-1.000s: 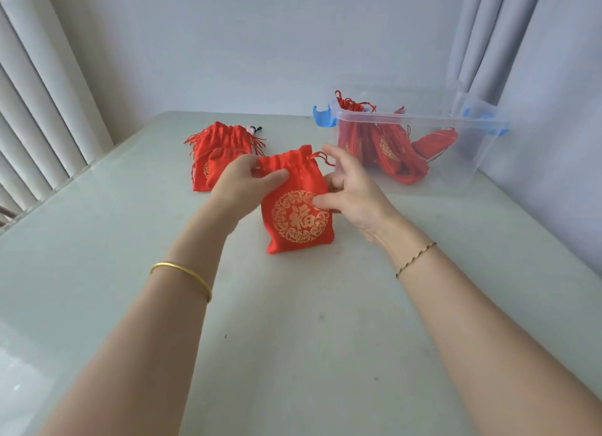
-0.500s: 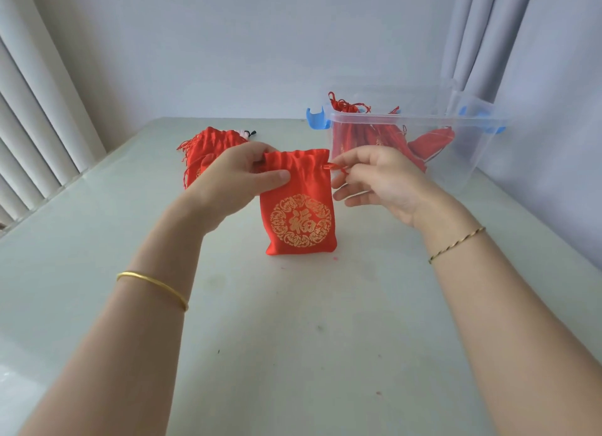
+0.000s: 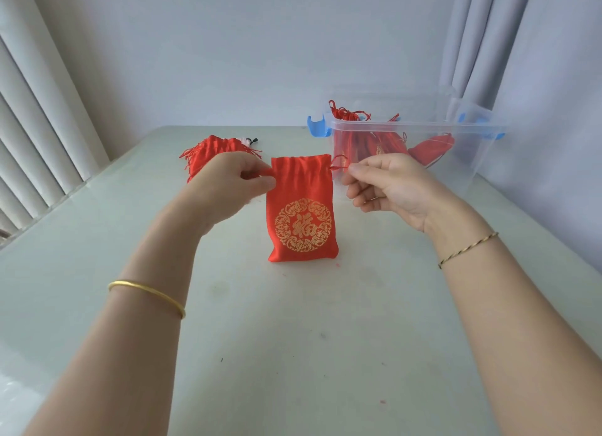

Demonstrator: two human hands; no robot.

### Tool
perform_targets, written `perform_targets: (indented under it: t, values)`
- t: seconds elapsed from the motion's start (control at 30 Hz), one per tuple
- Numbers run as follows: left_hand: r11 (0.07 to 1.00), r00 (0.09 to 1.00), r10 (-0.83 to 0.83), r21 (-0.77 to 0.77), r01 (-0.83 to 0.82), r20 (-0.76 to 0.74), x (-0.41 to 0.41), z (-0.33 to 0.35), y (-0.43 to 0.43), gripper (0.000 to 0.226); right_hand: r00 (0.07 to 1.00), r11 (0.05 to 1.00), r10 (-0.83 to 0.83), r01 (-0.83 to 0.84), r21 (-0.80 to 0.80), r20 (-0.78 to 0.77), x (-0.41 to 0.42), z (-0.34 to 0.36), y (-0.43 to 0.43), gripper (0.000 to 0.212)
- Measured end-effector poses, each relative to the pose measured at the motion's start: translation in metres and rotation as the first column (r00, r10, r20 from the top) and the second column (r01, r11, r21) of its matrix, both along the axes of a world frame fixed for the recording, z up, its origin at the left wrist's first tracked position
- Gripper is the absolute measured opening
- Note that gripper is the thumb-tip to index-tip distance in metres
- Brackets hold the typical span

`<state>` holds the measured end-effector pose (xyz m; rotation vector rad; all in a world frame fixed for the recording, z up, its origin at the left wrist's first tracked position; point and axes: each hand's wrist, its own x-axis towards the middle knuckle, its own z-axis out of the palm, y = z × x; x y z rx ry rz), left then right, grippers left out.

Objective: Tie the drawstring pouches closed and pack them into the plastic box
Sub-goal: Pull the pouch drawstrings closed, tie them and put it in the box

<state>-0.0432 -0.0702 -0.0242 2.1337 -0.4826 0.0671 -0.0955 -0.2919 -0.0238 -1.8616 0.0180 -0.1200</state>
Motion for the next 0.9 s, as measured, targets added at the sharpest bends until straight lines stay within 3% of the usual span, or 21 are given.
perform_targets:
  t: [0.23,0.43,0.53,0.67,0.77,0.9]
  values:
    - [0.989,0.994,0.106,-0.100,-0.106,-0.004,0.004,0.000,0.007,0.014,0.990,0.983,-0.134,0.129,0.134,0.032,0.002,0.000,0.002,0.026]
    - [0.939,0.968,0.026,-0.326,-0.109,-0.249,0.004,-0.002,0.015,0.027,0.962,0.922,-0.268,0.270,0.276,-0.045,0.006,-0.005,-0.002,0.031]
    - [0.832,0.917,0.085,-0.479,-0.281,-0.391,0.009,-0.004,0.014,0.036,0.934,0.853,-0.335,0.356,0.382,-0.124,0.010,-0.009,-0.008,0.033]
    - [0.593,0.834,-0.044,-0.686,-0.422,-0.550,0.013,-0.004,0.014,0.037,0.911,0.651,-0.314,0.411,0.638,-0.267,0.017,-0.018,-0.014,0.033]
    - [0.504,0.835,-0.118,-0.757,-0.415,-0.537,0.014,-0.006,0.010,0.036,0.898,0.584,-0.325,0.436,0.684,-0.295,0.019,-0.025,-0.009,0.033]
    - [0.477,0.915,-0.237,-0.859,-0.183,-0.326,0.006,0.005,0.005,0.039,0.889,0.690,-0.439,0.429,0.583,-0.134,0.014,-0.008,-0.003,0.032]
